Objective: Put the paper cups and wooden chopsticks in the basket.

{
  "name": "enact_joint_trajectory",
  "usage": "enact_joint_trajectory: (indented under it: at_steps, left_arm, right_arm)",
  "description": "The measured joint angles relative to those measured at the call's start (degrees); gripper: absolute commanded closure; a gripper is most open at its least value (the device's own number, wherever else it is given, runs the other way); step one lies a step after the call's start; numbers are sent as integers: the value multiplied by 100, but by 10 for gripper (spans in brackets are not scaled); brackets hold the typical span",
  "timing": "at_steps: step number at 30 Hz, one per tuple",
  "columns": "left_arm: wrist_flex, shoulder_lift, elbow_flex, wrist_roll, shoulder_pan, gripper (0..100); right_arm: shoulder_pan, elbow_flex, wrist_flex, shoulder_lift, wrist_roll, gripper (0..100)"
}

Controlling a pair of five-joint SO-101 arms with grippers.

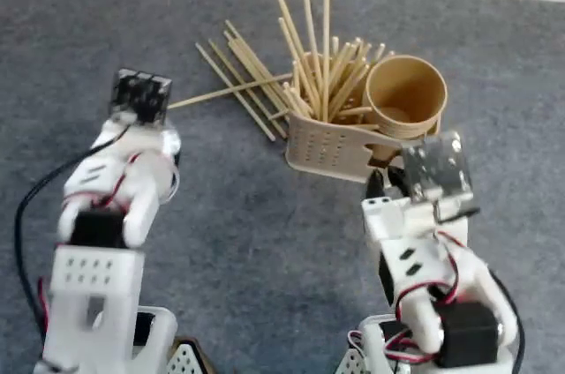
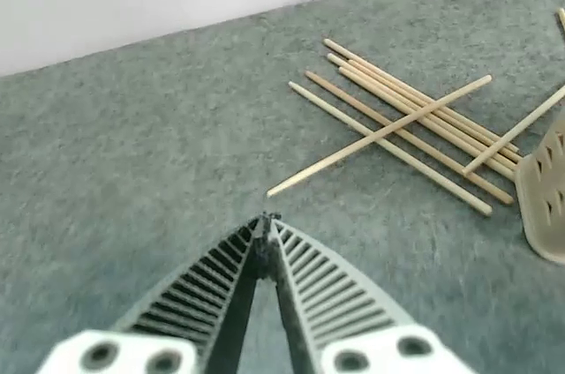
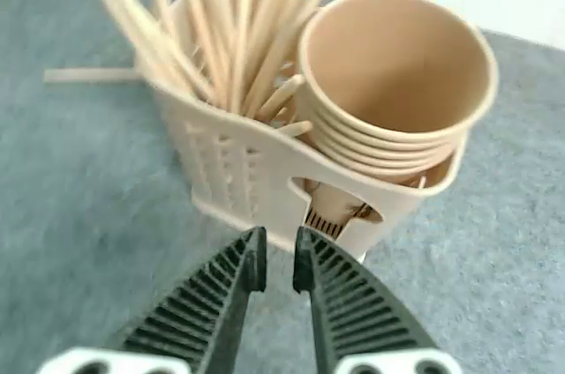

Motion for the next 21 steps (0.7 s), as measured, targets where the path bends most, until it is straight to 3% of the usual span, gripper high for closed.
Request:
enact_joint_trajectory:
  at_steps: [8,15,21]
  left_arm:
    - [-1257,1785,-519,818,158,869]
    - [-1468,3938,-2057,1705,185,801]
    - [-1486,5908,-3525,2198,510,803]
  right_arm:
    - [580,1635,-1046,-1116,-703,930]
    - [1363,2725,-1662,-1855,-1160,930]
    - [1468,3033,-1714,-2418,-1248,930]
